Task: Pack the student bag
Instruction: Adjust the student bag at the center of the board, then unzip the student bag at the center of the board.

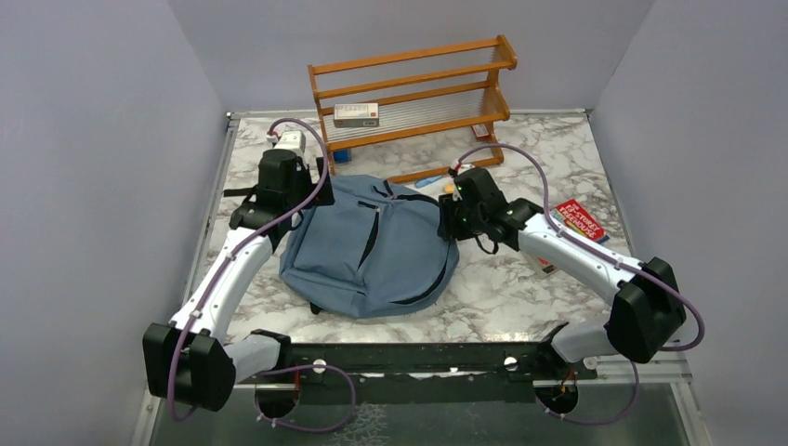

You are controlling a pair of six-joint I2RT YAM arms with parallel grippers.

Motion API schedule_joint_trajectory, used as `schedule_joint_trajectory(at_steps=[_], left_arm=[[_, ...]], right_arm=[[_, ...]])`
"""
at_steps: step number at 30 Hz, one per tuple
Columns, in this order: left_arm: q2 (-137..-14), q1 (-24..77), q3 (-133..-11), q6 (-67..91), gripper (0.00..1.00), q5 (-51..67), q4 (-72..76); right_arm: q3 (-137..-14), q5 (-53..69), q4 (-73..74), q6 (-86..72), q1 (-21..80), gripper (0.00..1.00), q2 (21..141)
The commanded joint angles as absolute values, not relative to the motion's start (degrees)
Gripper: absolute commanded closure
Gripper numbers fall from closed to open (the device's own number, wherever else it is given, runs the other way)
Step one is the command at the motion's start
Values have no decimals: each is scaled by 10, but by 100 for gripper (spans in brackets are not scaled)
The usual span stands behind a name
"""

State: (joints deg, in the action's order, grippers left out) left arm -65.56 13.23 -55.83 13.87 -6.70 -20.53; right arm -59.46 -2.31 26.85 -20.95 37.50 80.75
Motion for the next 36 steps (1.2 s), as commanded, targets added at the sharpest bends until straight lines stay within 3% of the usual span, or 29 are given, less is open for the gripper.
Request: schedule_joint_trajectory(at_steps=[1, 12, 21, 36], left_arm=[[-672, 131, -561, 130, 2, -19, -184], [-725, 131, -564, 159, 7, 25, -156], [-743, 131, -554, 175, 9, 36, -142], [-735, 132, -494, 269, 13, 18, -105]], right_arm=[[-596, -104, 287, -215, 376, 50, 764], [-619, 33, 182, -169, 376, 48, 741], [-712, 12, 148, -179, 376, 49, 846], [-918, 23, 224, -173, 377, 49, 1089]])
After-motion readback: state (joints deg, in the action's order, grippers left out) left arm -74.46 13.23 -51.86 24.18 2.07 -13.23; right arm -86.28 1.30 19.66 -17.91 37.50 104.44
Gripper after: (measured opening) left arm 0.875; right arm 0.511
